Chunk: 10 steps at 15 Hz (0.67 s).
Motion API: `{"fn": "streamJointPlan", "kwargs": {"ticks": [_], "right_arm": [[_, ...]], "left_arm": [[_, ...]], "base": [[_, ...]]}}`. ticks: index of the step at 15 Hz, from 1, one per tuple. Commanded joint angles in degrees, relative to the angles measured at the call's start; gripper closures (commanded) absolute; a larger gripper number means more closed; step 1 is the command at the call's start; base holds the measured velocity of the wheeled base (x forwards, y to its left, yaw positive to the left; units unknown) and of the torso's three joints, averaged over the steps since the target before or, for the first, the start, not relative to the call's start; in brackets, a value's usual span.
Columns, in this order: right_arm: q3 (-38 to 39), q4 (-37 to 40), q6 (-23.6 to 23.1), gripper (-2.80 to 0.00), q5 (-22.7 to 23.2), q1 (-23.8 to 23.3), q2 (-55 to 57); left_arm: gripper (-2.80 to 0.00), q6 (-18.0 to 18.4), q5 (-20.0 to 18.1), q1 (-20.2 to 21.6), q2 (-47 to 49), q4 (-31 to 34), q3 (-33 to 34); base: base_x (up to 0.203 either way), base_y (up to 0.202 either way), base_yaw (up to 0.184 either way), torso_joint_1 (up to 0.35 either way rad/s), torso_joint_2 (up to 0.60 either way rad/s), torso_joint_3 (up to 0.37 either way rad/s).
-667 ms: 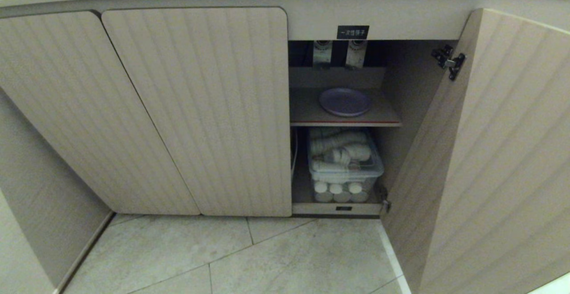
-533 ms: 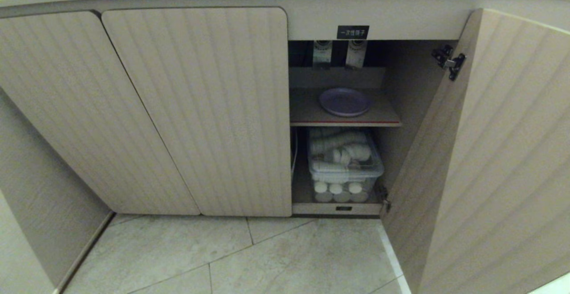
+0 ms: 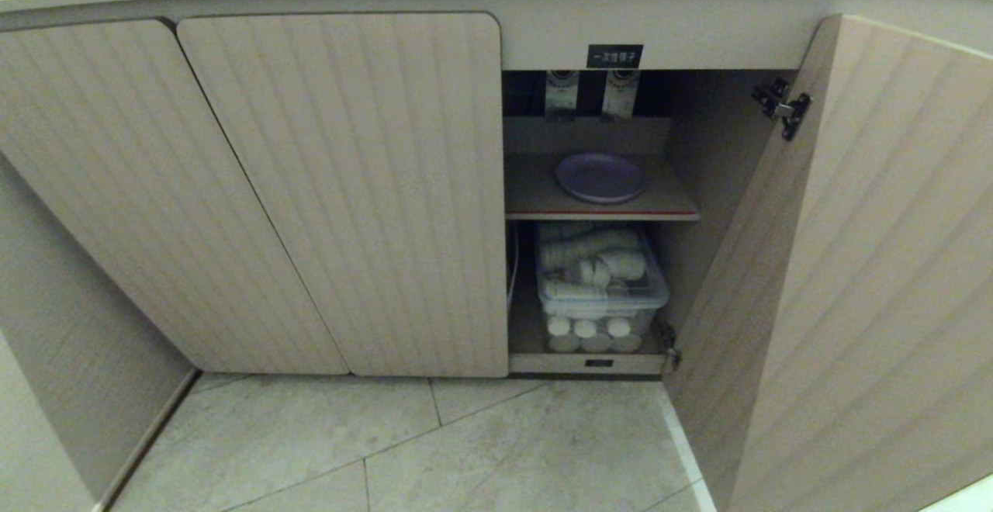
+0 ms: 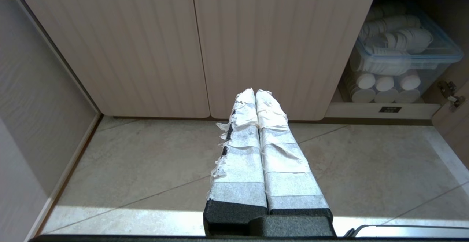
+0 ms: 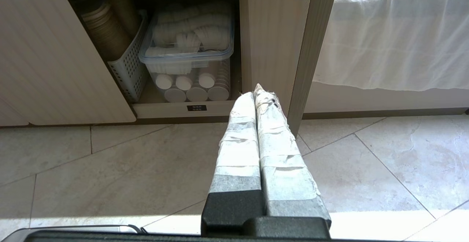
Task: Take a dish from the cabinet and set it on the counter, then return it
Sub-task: Take the plate from the cabinet
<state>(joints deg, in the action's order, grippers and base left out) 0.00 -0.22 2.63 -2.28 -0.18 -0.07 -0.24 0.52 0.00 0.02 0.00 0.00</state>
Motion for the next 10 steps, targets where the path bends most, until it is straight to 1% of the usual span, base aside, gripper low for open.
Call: {"fn": "streamJointPlan", "kwargs": {"ticks": [1,10], "right_arm": [[0.0,0.0,0.0,0.0,0.0,0.0,0.1],[0.0,0.0,0.0,0.0,0.0,0.0,0.1]], "left_arm": [[0.0,0.0,0.0,0.0,0.0,0.0,0.0],[0.0,0.0,0.0,0.0,0.0,0.0,0.0]], "base": [[0.0,0.0,0.0,0.0,0.0,0.0],[0.0,0.0,0.0,0.0,0.0,0.0]]}}
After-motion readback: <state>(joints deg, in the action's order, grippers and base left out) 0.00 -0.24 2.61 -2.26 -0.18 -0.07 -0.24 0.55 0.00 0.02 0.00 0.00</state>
